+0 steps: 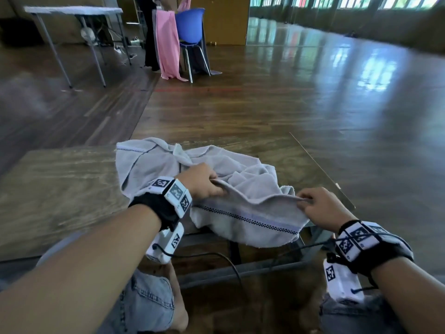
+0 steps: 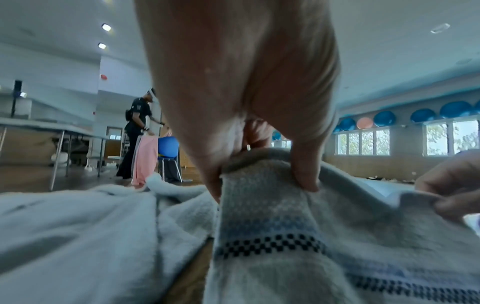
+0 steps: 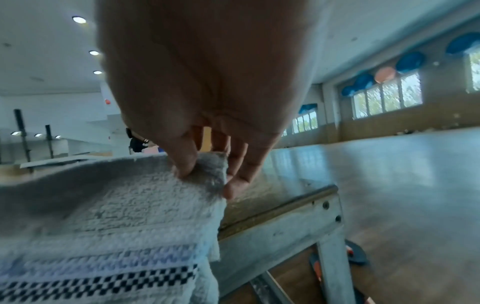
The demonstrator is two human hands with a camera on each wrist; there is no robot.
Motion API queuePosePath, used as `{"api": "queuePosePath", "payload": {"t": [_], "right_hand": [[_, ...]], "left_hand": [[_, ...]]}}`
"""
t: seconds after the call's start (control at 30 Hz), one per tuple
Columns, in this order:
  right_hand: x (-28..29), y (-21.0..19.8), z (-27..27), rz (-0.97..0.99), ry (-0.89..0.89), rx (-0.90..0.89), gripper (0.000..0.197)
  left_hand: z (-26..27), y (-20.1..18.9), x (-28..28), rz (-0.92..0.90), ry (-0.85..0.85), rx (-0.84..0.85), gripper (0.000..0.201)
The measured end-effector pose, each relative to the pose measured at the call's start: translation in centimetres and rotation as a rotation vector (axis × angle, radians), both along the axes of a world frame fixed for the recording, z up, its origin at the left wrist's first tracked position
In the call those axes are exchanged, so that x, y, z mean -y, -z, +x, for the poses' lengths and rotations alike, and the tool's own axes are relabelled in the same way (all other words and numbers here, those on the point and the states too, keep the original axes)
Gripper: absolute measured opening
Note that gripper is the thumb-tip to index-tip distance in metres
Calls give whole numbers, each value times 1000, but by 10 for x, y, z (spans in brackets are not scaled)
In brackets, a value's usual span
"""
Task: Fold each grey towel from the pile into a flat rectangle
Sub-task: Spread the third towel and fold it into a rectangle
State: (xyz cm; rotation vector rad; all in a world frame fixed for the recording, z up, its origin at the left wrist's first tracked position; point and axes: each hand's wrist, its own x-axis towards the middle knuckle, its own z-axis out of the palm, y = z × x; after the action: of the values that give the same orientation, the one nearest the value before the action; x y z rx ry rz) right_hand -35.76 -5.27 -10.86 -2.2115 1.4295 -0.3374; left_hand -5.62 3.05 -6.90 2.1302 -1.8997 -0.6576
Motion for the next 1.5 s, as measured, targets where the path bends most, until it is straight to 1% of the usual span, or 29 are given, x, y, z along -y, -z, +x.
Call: {"api": "queuePosePath", "payload": {"t": [0.07,0.1,0.17,0.27,0.3,0.37,0.4,0.43,0.5,0.6,0.63,0.67,0.73,0.8,0.87,0.9,0.97,1.07,1.1,1.13,1.17,1.23,1.27,1.3,1.37,1.4,1.43,1.47,1.5], "right_hand": [[8,7,7,19,-45,114,27],[11,9,12,27,-87,120,25],[17,13,22,43,-162,52,23],[31,12,33,127,-270,-7,21],[38,4,37,161,-338,-54,18],[64,-21,42,216,-514,-154,14],[80,-38,46,229,-575,-146,16],[98,-56,51,220,-601,-97,23],[136,-93,69,97,-553,113,32],[182,-134,105,-255,-388,437,24],[193,-144,117,-355,-335,492,27],[203,-151,128,-431,-281,503,30],[220,-155,142,-512,-165,456,30],[234,-147,146,-548,-56,366,24],[243,-131,146,-578,2,292,21],[245,-124,145,-588,22,281,20],[250,-108,141,-592,61,282,19],[258,-87,140,-530,78,253,17],[262,-82,141,-484,72,246,16],[266,-77,144,-427,63,247,17],[268,-73,147,-368,52,270,19],[272,-70,152,-271,43,359,22],[273,-69,154,-286,43,387,20],[273,-69,156,-355,53,399,18],[268,-70,158,-525,92,484,17],[263,-69,159,-569,95,550,17],[260,-68,157,-592,84,584,17],[257,-63,154,-594,57,565,17],[255,-57,150,-574,20,482,17]], "left_hand": [[-11,9,15,-49,62,-59,28],[-16,14,23,-56,109,-102,24],[-30,23,34,-32,194,-171,19],[-44,34,49,53,277,-133,21],[-44,32,55,52,297,-122,18],[-35,14,72,13,296,-148,14],[-27,0,82,-22,294,-175,15],[-18,-18,91,-80,290,-193,18],[3,-58,113,-255,261,-198,26],[27,-105,146,-602,131,-140,40],[35,-115,156,-708,80,-104,39],[42,-121,167,-786,35,-62,37],[58,-124,183,-864,-39,21,35],[75,-117,193,-846,-122,120,32],[95,-103,195,-794,-246,188,16],[104,-95,193,-769,-314,214,13],[119,-78,188,-726,-409,248,14],[129,-56,182,-676,-454,225,19],[130,-51,181,-656,-474,170,21],[132,-45,182,-634,-494,72,21],[132,-42,183,-605,-516,-74,20],[131,-39,184,-540,-571,-422,10],[131,-39,185,-537,-588,-530,8],[131,-40,187,-564,-582,-536,8],[130,-44,188,-695,-566,-335,5],[128,-45,186,-783,-557,-233,8],[126,-46,181,-831,-544,-185,14],[125,-45,176,-816,-527,-163,20],[123,-42,169,-712,-504,-108,25]]}}
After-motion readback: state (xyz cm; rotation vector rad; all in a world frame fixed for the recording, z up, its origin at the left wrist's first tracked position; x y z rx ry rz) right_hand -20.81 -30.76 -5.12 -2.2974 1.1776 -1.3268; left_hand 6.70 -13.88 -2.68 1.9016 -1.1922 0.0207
